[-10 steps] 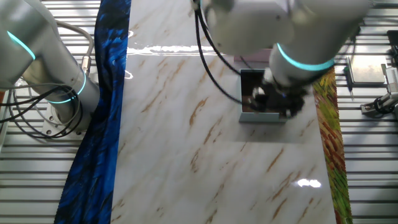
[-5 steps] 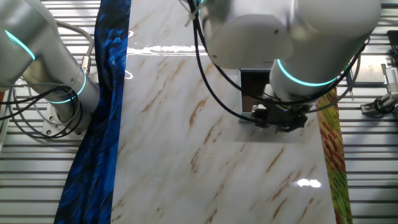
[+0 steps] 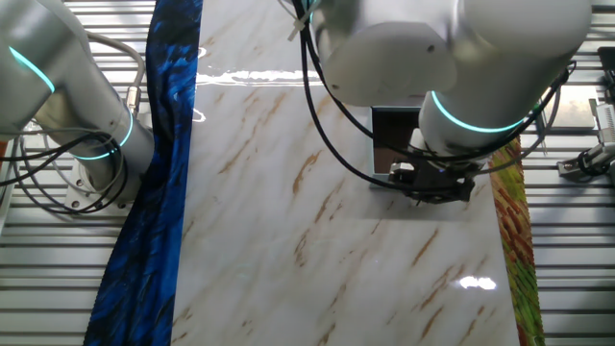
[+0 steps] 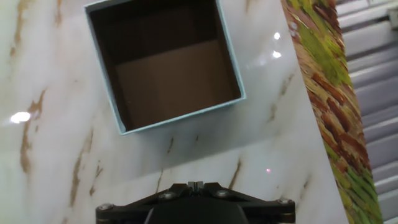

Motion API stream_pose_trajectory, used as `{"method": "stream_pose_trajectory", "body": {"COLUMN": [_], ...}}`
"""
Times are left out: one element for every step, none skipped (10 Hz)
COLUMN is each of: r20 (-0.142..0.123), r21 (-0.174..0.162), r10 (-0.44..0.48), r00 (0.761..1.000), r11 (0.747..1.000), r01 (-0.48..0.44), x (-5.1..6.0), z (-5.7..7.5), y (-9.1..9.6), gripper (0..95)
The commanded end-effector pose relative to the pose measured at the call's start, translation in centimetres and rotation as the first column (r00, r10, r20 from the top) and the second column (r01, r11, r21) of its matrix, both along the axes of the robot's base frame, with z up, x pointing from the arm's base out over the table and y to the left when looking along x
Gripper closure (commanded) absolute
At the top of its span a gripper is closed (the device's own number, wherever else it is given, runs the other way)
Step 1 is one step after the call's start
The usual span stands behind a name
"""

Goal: Move an object from one box to another

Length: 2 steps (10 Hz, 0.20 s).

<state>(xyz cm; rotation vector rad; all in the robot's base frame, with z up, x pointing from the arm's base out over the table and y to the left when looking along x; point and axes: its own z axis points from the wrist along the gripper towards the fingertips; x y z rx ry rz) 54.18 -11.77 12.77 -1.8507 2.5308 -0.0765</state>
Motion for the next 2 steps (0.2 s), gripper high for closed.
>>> {"method": "stream_pose_trajectory", "body": {"r20": [-0.002, -0.002], "r21": [0.0, 0.001], "r10": [-0.005, -0.004], "r00": [1.0, 1.0], "r11": [1.0, 1.0], "r01": [0.005, 0.004], "x": [0.03, 0.03], "z": [-0.02, -0.02], "y": [-0.03, -0.03], "gripper": [95.0, 95.0]}}
